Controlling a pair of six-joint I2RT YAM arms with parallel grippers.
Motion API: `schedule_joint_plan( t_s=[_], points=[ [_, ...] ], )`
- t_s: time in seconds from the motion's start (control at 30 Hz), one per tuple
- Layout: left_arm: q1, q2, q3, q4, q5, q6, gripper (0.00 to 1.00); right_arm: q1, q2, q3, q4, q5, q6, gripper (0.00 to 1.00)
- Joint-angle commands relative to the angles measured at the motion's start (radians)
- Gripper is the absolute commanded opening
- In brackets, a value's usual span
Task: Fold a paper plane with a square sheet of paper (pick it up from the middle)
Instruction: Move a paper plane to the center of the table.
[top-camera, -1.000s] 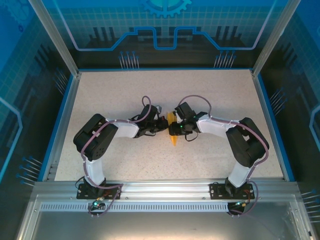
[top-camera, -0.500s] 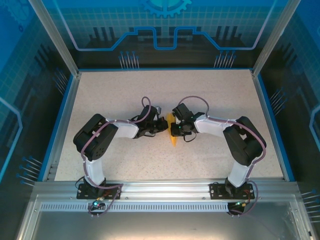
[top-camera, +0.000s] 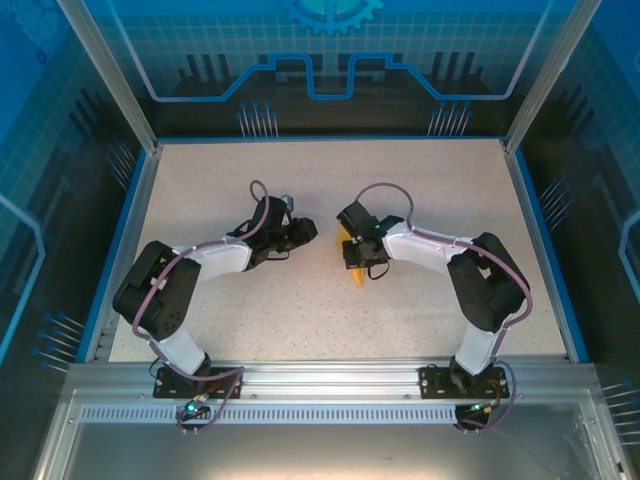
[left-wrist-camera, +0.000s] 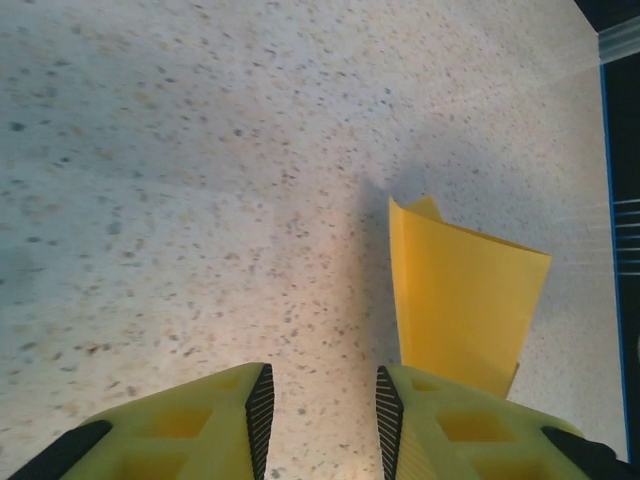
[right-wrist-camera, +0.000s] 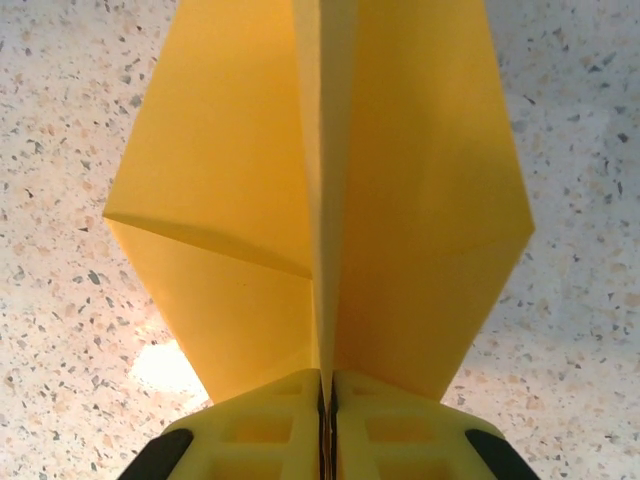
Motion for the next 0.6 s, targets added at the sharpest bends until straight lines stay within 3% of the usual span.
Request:
schedule_joint_plan(
  t_s=[0.0, 0.37, 0.57],
  points=[
    [0.007, -0.019, -0.032, -0.047, -0.017, 0.009, 0.37, 0.03, 0.064, 0.052, -0.074, 0.058, 0.001, 0.12],
    [0.008, -0.015, -0.035, -0.049, -0.017, 0.012, 0.37, 0.052, 0.129, 0.088, -0.09, 0.07, 0.004, 0.18],
    [0.008, -0.014, -0.033, -0.05, -0.017, 0.013, 0.37, 0.053, 0.139, 0.09, -0.093, 0.079, 0.009, 0.16]
  ],
)
